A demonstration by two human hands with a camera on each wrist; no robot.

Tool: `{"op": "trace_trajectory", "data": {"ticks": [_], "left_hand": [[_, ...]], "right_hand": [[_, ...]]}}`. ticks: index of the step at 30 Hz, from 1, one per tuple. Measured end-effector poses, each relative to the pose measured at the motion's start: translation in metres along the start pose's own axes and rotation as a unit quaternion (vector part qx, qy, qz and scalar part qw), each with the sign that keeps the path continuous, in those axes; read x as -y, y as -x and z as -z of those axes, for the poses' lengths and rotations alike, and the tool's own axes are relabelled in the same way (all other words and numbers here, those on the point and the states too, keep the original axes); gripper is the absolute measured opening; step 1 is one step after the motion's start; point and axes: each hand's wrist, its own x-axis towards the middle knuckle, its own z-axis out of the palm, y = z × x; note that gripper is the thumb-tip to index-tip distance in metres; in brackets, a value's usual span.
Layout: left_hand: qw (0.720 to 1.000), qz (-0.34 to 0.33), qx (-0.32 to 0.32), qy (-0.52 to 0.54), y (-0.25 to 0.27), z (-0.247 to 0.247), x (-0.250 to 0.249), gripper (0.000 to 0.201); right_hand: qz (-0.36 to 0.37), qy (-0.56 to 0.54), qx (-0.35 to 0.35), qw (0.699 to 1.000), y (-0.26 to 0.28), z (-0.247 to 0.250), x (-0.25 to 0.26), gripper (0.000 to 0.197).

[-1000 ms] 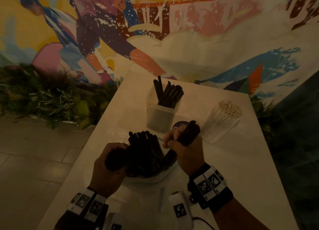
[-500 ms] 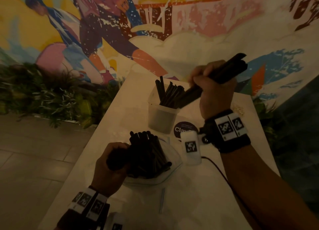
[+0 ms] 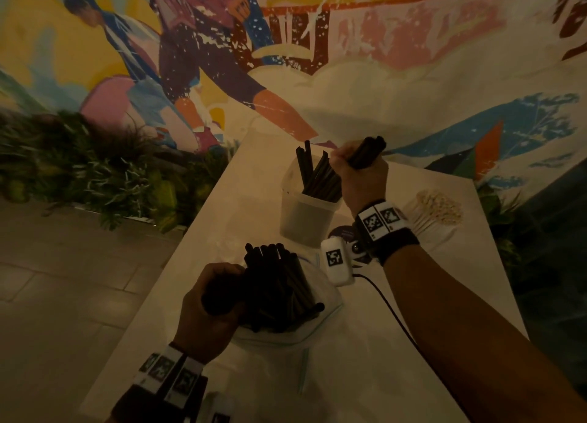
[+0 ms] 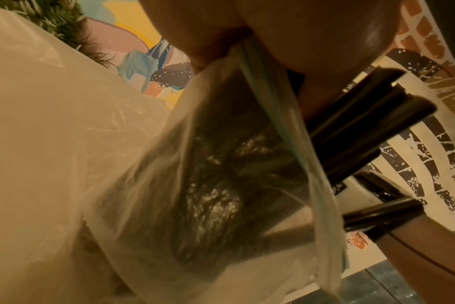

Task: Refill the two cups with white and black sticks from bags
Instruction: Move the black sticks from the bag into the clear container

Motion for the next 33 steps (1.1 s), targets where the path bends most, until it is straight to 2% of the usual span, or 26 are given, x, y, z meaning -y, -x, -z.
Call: {"op": "trace_trajectory", "data": {"ticks": [4,8,11,13,15,16,17,20,22,23,24,26,28,30,33], "left_hand": [[1.000,0.011,-0.002,0.007,0.000,-0.001,0.001,0.041],[1.000,0.006,-0.002,0.015,0.000,-0.002,-0.001,0.040],[1.000,0.002,0.004,0.023,0.000,-0.001,-0.001,0.039],[1.000,0.007,0.004,0.025,0.001,0.000,0.002,0.039],[1.000,0.011,0.001,0.026,0.001,0.000,0.002,0.039],[1.000,0.010,-0.001,0.026,0.001,0.001,0.002,0.039],[1.000,0.007,0.000,0.024,0.002,0.001,0.002,0.039],[1.000,0.000,0.004,0.018,0.003,0.001,0.001,0.039],[1.000,-0.001,0.005,0.016,0.002,0.000,0.000,0.038],[1.000,0.000,0.005,0.018,0.002,0.000,-0.001,0.039],[1.000,0.001,0.004,0.019,0.002,0.000,-0.001,0.038],[1.000,0.001,0.001,0.015,0.002,0.000,-0.001,0.038],[1.000,0.007,0.001,0.022,0.002,0.000,-0.001,0.038],[1.000,0.005,0.004,0.014,0.002,0.001,0.000,0.039],[1.000,0.002,0.004,-0.001,0.002,0.001,-0.001,0.040]], "right_hand": [[0.035,0.089,-0.027,0.995,-0.003,0.003,-0.007,0.020],[0.013,0.191,0.028,0.981,-0.002,0.003,-0.011,0.023],[0.037,0.221,0.016,0.974,-0.003,0.003,-0.016,0.030],[0.043,0.337,0.059,0.939,-0.005,0.004,-0.021,0.044],[0.013,0.475,0.112,0.873,-0.005,0.007,-0.032,0.059],[0.015,0.497,0.113,0.860,-0.004,0.009,-0.036,0.064],[0.033,0.487,0.094,0.868,-0.002,0.009,-0.037,0.066],[0.117,0.370,0.015,0.922,0.000,0.007,-0.031,0.071],[0.158,0.336,0.010,0.928,-0.003,0.004,-0.026,0.074],[0.169,0.354,0.032,0.919,-0.004,0.002,-0.026,0.070],[0.173,0.398,0.068,0.898,-0.005,0.001,-0.029,0.064],[0.151,0.510,0.158,0.832,-0.003,0.001,-0.037,0.049],[0.123,0.557,0.203,0.796,0.000,0.002,-0.041,0.045],[0.126,0.556,0.209,0.795,0.000,0.002,-0.037,0.050],[0.147,0.494,0.172,0.840,0.003,0.008,-0.022,0.061]]}}
